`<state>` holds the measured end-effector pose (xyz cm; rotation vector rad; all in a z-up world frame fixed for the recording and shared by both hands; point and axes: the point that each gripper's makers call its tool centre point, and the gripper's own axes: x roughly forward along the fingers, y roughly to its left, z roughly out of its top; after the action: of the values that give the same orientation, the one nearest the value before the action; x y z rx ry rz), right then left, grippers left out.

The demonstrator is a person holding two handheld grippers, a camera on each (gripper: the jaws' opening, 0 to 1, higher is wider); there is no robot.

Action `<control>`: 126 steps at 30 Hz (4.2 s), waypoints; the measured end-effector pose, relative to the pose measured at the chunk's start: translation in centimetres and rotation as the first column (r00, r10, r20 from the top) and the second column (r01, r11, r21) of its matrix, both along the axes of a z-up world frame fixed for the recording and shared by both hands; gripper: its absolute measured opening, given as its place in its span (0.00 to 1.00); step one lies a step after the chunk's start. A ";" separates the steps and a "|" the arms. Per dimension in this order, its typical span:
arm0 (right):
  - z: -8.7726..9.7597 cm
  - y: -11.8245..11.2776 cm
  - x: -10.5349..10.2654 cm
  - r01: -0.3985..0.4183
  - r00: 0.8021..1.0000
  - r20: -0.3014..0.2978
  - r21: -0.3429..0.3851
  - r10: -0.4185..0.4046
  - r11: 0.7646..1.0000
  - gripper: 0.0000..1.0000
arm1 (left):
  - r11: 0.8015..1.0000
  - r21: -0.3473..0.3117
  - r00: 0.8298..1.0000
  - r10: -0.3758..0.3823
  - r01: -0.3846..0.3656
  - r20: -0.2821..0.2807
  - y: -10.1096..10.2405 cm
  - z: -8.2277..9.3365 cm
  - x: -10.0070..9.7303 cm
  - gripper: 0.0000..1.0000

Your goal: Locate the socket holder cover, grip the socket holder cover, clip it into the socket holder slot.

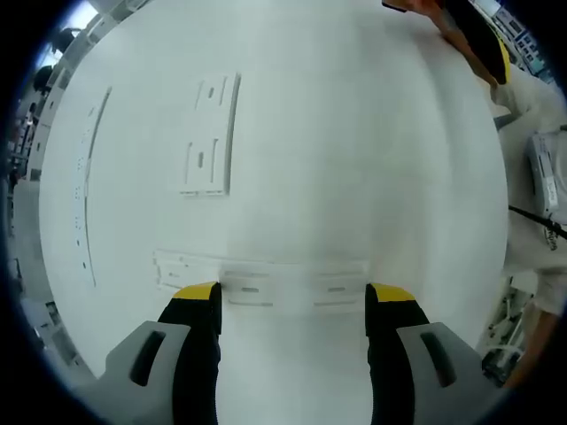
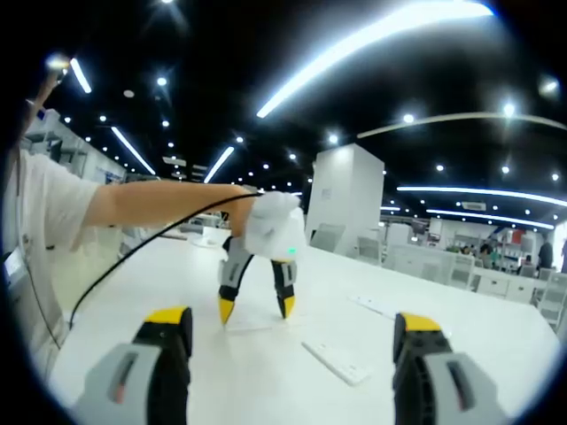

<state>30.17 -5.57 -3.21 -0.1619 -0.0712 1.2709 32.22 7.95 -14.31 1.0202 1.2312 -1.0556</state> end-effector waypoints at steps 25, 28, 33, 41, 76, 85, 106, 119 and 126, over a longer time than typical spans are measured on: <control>-0.4 0.0 -0.5 -0.002 1.000 -0.001 -0.010 0.002 1.000 0.94 | 1.000 -0.003 1.000 0.008 -0.008 0.002 0.2 -0.1 1.4 0.65; -0.5 0.0 -0.5 -0.003 1.000 -0.003 -0.011 0.003 1.000 0.94 | 1.000 -0.013 1.000 0.013 -0.013 0.004 0.2 -0.2 1.5 0.65; -0.6 0.0 -0.5 -0.001 1.000 -0.002 -0.014 0.001 1.000 0.94 | 1.000 -0.005 1.000 0.010 -0.010 0.001 0.2 -0.3 1.2 0.65; -0.7 0.0 -0.5 -0.002 1.000 -0.001 -0.016 0.002 1.000 0.94 | 1.000 0.017 1.000 0.006 -0.006 -0.004 0.3 -0.1 2.1 0.65; -1.1 0.1 -0.4 -0.006 1.000 -0.004 -0.035 0.006 0.999 0.94 | 0.999 0.050 1.000 0.004 -0.004 -0.009 0.8 -0.3 3.4 0.65; -1.1 0.1 -0.3 -0.007 1.000 -0.004 -0.038 0.006 0.999 0.94 | 0.998 0.056 1.000 0.003 -0.002 -0.011 0.9 -0.1 4.4 0.65; -1.2 0.1 -0.4 -0.005 1.000 0.001 -0.045 0.005 0.999 0.93 | 0.998 0.062 1.000 0.002 -0.002 -0.014 1.0 0.0 5.1 0.65; -1.4 0.2 -0.4 -0.005 1.000 0.003 -0.055 0.006 0.998 0.93 | 0.998 0.058 1.000 0.003 -0.002 -0.015 1.2 0.2 5.9 0.65; -1.3 0.1 -0.4 -0.005 1.000 0.005 -0.053 0.005 0.999 0.93 | 0.998 0.064 1.000 0.003 -0.002 -0.013 1.1 0.1 5.5 0.65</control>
<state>29.76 -5.42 -4.52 -0.2105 -0.0422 1.2777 37.71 9.05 -14.19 1.0616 1.2836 -1.0285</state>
